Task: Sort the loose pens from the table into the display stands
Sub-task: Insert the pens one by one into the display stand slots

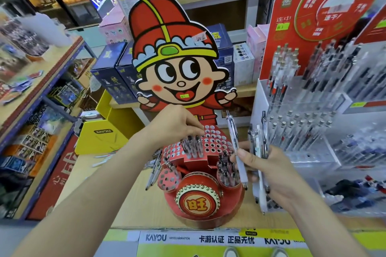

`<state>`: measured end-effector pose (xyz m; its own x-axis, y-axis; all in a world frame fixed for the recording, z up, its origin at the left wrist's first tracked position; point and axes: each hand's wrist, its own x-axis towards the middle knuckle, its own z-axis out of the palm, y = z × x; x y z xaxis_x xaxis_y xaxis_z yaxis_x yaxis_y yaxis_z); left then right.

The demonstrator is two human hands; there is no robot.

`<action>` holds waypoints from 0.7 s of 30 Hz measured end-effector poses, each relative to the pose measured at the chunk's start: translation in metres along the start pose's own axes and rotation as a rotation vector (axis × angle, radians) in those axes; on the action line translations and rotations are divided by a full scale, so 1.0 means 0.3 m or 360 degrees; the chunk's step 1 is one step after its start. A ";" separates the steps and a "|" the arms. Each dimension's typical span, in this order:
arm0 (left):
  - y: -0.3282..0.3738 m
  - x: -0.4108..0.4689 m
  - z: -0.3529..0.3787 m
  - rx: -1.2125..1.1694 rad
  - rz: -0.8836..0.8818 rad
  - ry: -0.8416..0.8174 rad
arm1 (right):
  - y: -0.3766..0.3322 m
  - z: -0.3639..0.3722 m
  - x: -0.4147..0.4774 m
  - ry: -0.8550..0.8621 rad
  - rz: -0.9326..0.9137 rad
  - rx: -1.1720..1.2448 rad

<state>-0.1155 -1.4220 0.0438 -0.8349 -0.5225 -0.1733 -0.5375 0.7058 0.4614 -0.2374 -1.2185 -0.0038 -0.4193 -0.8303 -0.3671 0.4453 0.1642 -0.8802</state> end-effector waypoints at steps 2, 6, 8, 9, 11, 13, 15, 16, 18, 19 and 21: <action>-0.023 -0.007 0.003 -0.0097 -0.0031 -0.0022 | -0.004 0.014 -0.006 -0.0036 0.0017 -0.0004; -0.041 -0.010 0.023 -0.0188 -0.0108 -0.0015 | -0.018 0.035 -0.020 -0.0065 0.0029 0.0047; -0.038 -0.011 0.023 -0.0310 -0.0136 0.0010 | -0.026 0.039 -0.024 -0.0079 0.0042 0.0105; -0.039 -0.013 0.022 -0.0368 -0.0160 0.0015 | -0.028 0.042 -0.026 -0.0086 0.0050 0.0134; -0.038 -0.022 0.020 -0.0351 -0.0169 0.0020 | -0.033 0.046 -0.029 -0.0101 0.0065 0.0182; -0.014 -0.039 0.008 -0.0334 -0.0111 0.0171 | -0.036 0.052 -0.033 -0.0109 0.0080 0.0215; 0.041 -0.068 -0.025 -0.0716 -0.0041 0.0346 | -0.040 0.059 -0.035 -0.0132 0.0095 0.0213; 0.073 -0.080 -0.045 -0.0977 -0.0026 0.0342 | -0.043 0.064 -0.037 -0.0152 0.0100 0.0207; 0.120 -0.104 -0.083 -0.1173 0.0033 0.0212 | -0.047 0.074 -0.040 -0.0196 0.0104 0.0201; 0.134 -0.113 -0.093 -0.1120 0.0069 0.0136 | -0.050 0.079 -0.042 -0.0213 0.0102 0.0201; 0.145 -0.124 -0.097 -0.1108 0.0089 0.0039 | -0.058 0.090 -0.044 -0.0240 0.0089 0.0191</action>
<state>-0.1043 -1.3856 0.0958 -0.8518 -0.5106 -0.1172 -0.2859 0.2656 0.9207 -0.2182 -1.2248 0.0245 -0.2720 -0.8937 -0.3569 0.5592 0.1551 -0.8144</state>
